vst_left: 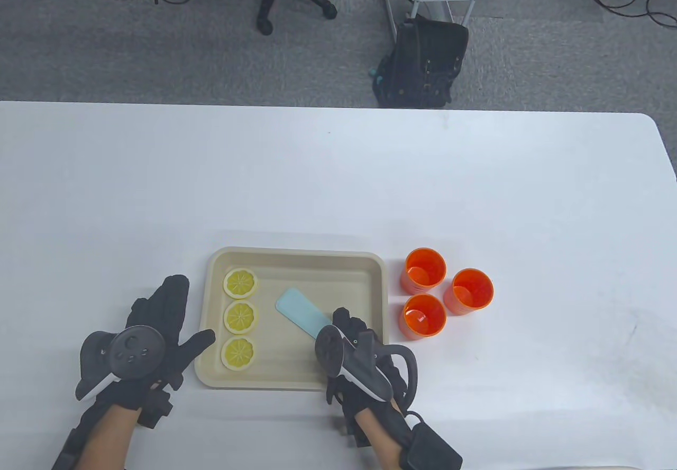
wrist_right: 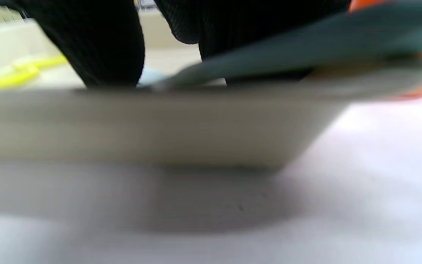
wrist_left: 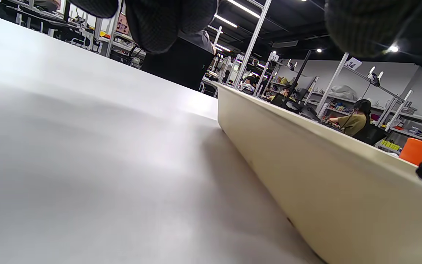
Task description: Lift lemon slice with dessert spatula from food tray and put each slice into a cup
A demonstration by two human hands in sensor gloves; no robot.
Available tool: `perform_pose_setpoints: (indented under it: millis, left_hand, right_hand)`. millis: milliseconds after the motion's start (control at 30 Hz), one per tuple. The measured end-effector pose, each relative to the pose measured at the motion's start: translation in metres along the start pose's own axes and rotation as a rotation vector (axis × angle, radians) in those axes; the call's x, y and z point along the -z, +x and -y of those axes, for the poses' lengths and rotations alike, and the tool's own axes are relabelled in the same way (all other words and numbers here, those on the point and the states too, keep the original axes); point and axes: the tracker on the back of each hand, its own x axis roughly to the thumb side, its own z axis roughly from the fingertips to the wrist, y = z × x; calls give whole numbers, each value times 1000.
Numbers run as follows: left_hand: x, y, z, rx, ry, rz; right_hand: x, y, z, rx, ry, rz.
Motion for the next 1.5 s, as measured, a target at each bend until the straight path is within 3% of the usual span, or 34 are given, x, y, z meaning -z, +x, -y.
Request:
perform_pose_setpoints:
  millis: [167, 300, 533, 800, 1133, 1267, 1500]
  left_hand:
    - [1, 0, 1, 5, -11, -5]
    - [1, 0, 0, -8, -23, -4]
    - [1, -2, -2, -51, -2, -52]
    - [6, -11, 2, -161, -84, -143]
    - [16, -9, 23, -223, -255, -146]
    - [17, -7, 23, -196, -252, -131]
    - [17, -8, 24, -197, -267, -120]
  right_hand:
    - [4, 9, -3, -134, -69, -30]
    - [4, 6, -3, -71, -80, -16]
    - [-8, 8, 6, -104, -261, 19]
    - [-21, 9, 14, -109, -339, 113]
    - [-28, 4, 19, -135, -265, 208]
    - [-30, 4, 17, -187, -221, 263]
    - [-31, 4, 18, -254, -197, 235]
